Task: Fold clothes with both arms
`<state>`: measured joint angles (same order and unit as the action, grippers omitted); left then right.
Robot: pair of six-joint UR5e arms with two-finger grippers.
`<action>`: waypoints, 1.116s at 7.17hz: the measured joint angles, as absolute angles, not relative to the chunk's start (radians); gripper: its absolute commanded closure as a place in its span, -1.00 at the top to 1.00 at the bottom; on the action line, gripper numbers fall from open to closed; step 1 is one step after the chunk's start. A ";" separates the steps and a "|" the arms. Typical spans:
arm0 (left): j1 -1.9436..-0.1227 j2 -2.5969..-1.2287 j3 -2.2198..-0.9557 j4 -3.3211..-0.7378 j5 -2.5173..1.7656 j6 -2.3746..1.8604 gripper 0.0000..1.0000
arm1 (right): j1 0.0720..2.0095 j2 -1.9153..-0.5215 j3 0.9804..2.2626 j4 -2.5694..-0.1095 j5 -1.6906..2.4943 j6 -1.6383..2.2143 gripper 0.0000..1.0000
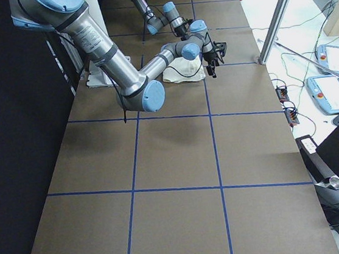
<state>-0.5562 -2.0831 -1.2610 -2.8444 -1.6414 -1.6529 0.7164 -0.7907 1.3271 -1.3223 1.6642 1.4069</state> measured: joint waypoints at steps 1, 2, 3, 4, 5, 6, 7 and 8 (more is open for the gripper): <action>-0.557 -2.083 -1.266 -2.842 -1.644 -1.652 0.86 | 0.716 -0.791 1.327 -1.322 1.664 1.407 1.00; -0.564 -2.085 -1.284 -2.845 -1.646 -1.651 0.86 | 0.716 -0.791 1.326 -1.322 1.664 1.406 1.00; -0.575 -2.086 -1.300 -2.844 -1.650 -1.650 0.86 | 0.716 -0.791 1.326 -1.322 1.664 1.406 1.00; -0.586 -2.088 -1.311 -2.841 -1.653 -1.649 0.86 | 0.716 -0.791 1.325 -1.322 1.664 1.405 1.00; -0.592 -2.097 -1.315 -2.831 -1.654 -1.648 0.86 | 0.716 -0.791 1.325 -1.322 1.664 1.404 1.00; -0.594 -2.116 -1.316 -2.804 -1.653 -1.650 0.86 | 0.716 -0.791 1.326 -1.323 1.664 1.404 1.00; -0.596 -2.133 -1.315 -2.771 -1.650 -1.652 0.86 | 0.716 -0.791 1.326 -1.323 1.664 1.404 1.00; -0.597 -2.142 -1.307 -2.749 -1.647 -1.653 0.86 | 0.716 -0.791 1.327 -1.323 1.664 1.404 1.00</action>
<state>-0.5968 -2.1419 -1.3066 -2.7495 -1.6472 -1.6530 0.7164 -0.7915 1.3267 -1.3227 1.6644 1.4039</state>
